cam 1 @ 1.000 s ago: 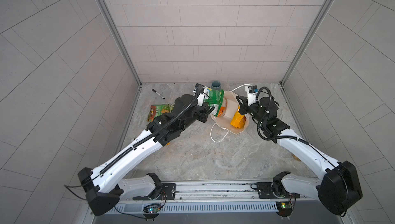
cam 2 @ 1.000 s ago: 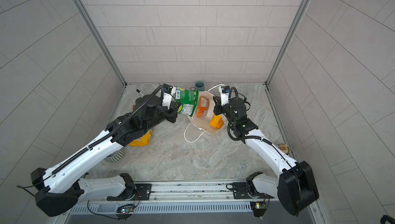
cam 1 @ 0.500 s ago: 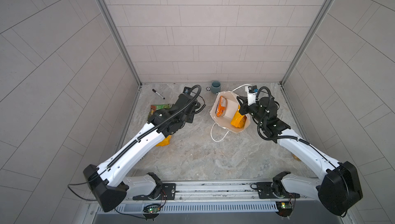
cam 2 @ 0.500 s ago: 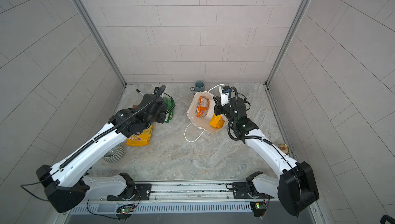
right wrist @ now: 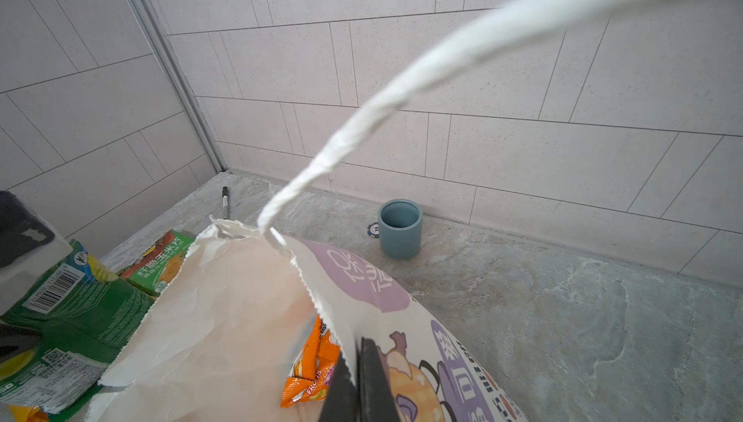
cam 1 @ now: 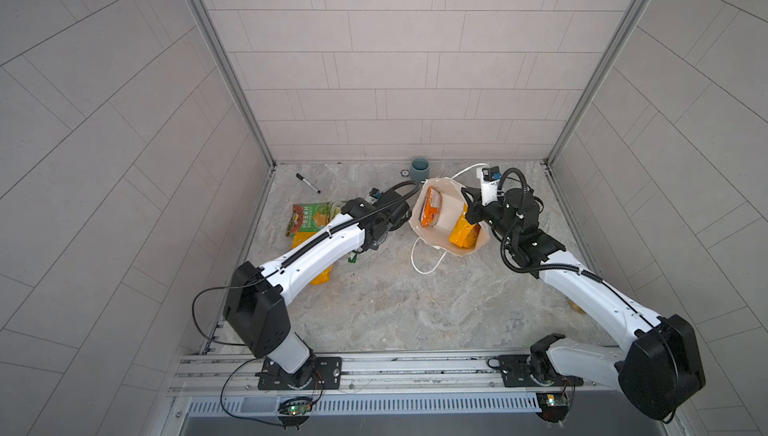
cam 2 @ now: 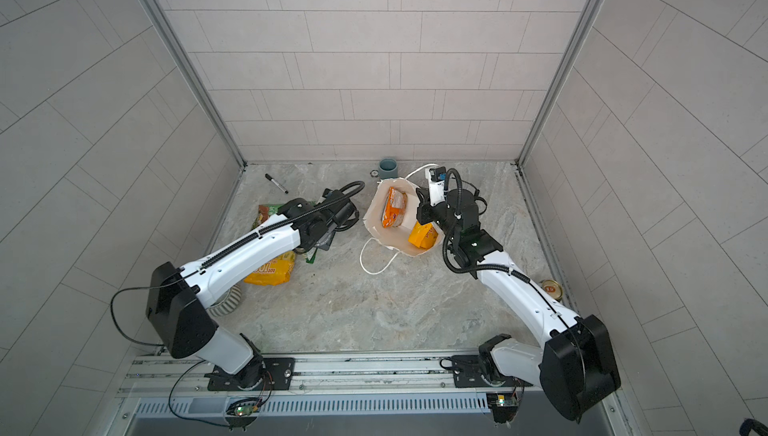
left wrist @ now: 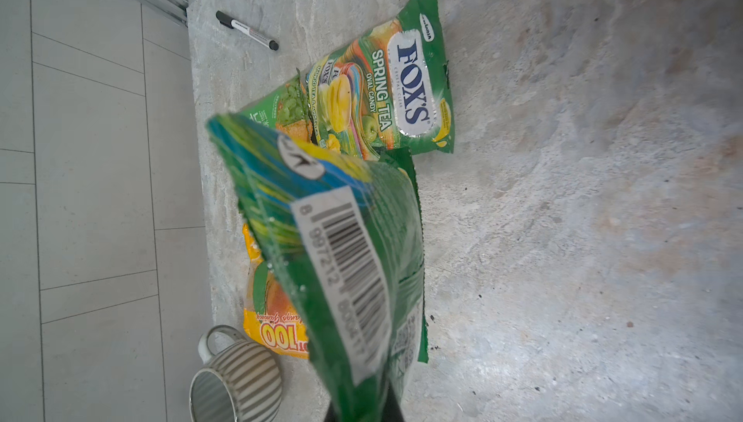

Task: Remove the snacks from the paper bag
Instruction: 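Carry the green packet beside the other packets and lower it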

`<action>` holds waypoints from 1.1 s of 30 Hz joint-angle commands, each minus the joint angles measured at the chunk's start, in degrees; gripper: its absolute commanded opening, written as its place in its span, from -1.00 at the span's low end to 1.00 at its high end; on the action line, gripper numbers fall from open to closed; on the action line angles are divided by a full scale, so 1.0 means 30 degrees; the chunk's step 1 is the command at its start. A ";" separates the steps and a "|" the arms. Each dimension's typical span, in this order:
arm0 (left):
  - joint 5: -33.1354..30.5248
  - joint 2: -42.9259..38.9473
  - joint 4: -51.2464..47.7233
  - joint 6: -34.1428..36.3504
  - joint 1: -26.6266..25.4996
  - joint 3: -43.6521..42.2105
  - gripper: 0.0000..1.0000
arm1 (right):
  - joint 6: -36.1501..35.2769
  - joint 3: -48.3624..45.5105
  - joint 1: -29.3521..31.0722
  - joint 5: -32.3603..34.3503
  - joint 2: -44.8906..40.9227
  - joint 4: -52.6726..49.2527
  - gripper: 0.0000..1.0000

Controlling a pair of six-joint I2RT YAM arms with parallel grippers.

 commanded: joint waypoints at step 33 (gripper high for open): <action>0.0780 0.3055 0.0295 0.1202 -0.0166 0.0589 -0.89 | -0.0340 0.0658 -0.0217 0.0190 -0.0418 -0.0332 -1.00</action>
